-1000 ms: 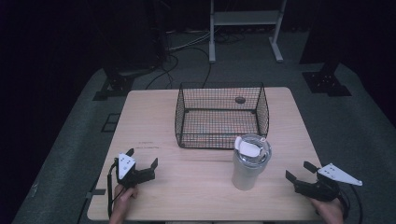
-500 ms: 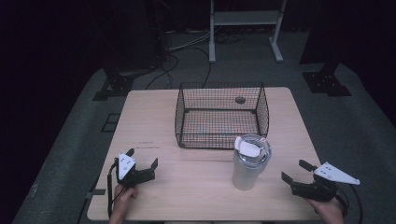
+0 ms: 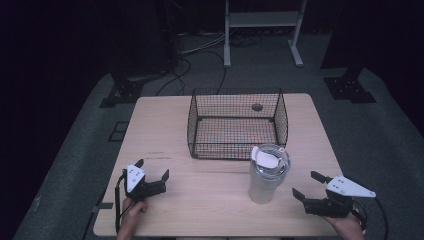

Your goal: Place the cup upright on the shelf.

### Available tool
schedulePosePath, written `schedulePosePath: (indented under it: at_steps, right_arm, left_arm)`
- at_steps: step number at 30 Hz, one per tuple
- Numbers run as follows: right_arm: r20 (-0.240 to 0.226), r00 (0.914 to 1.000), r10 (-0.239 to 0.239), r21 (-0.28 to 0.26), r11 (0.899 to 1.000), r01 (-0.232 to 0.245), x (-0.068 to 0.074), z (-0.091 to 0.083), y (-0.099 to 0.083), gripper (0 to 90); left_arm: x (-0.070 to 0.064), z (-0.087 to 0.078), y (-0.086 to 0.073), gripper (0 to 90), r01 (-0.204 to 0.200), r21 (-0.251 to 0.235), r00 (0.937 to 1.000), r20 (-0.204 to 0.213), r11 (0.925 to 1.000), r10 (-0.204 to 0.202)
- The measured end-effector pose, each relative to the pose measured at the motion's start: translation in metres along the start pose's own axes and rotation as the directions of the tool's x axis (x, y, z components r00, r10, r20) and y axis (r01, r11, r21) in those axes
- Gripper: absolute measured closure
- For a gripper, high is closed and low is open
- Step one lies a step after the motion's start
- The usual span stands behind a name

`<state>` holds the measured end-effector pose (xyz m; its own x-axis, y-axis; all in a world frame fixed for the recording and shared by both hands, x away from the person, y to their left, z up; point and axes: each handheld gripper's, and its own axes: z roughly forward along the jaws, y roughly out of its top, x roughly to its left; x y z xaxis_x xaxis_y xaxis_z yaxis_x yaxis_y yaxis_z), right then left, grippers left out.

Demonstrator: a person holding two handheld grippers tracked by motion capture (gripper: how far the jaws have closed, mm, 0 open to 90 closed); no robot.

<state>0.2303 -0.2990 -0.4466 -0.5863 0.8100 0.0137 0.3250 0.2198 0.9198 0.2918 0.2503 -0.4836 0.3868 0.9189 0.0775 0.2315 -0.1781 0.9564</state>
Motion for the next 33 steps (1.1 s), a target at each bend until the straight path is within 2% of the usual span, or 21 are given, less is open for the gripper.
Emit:
schedulePosePath:
  at_steps: [8,15,20,33]
  right_arm:
    - [-0.036,0.9991,-0.021,0.005,1.000,0.021,0.010,0.004,0.003,11.7]
    - [-0.086,0.9958,-0.031,0.006,0.999,0.032,0.019,0.009,0.006,11.4]
    - [-0.104,0.9943,-0.023,0.004,1.000,0.024,0.024,0.011,0.007,10.9]
    - [-0.141,0.9888,-0.049,0.010,0.999,0.051,0.037,0.021,0.011,8.3]
  left_arm:
    - [0.000,0.000,0.000,0.0,-0.003,0.001,1.0000,0.001,1.0000,0.003]
    - [0.000,0.000,0.000,0.0,-0.003,0.001,1.0000,0.001,1.0000,0.003]
    - [0.000,0.000,0.000,0.0,0.000,0.000,1.0000,0.002,1.0000,0.000]
    - [0.000,0.000,0.000,0.0,0.001,-0.002,1.0000,0.005,1.0000,-0.001]
